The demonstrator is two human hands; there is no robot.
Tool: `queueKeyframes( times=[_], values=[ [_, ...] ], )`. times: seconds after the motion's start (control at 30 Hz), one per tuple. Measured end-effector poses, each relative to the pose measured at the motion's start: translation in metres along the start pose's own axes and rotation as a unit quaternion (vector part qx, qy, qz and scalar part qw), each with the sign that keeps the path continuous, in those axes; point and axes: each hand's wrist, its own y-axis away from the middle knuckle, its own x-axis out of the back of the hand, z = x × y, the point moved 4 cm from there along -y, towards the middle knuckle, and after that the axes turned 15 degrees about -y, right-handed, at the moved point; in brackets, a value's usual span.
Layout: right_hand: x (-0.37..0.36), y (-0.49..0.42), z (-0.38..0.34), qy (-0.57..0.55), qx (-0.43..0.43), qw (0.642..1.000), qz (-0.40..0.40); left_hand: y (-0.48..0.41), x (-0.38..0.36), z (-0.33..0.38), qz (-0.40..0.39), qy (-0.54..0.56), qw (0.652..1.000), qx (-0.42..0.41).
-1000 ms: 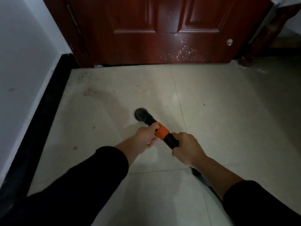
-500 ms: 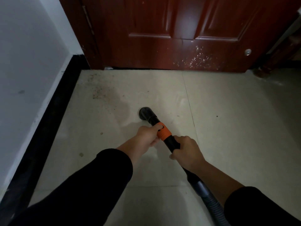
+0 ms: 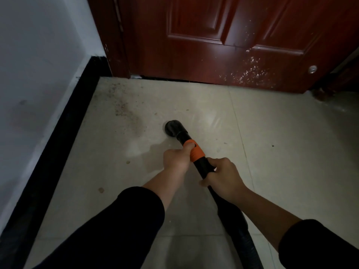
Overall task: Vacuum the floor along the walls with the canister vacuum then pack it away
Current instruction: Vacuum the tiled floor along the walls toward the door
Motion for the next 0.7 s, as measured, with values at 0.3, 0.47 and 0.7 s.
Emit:
queueKeyframes(
  times=[0.3, 0.47, 0.7],
  values=[
    [-0.006, -0.018, -0.022, 0.000, -0.007, 1.000, -0.001, -0.009, 0.012, 0.009, 0.018, 0.053, 0.998, 0.007],
    [-0.006, -0.032, -0.034, 0.000, -0.009, 1.000, 0.003, -0.019, 0.015, 0.018, 0.036, 0.075, 0.996, 0.016],
    [-0.010, -0.054, -0.052, 0.002, -0.015, 1.000, 0.011, -0.038, 0.021, 0.029, 0.050, 0.119, 0.991, 0.032]
  ],
)
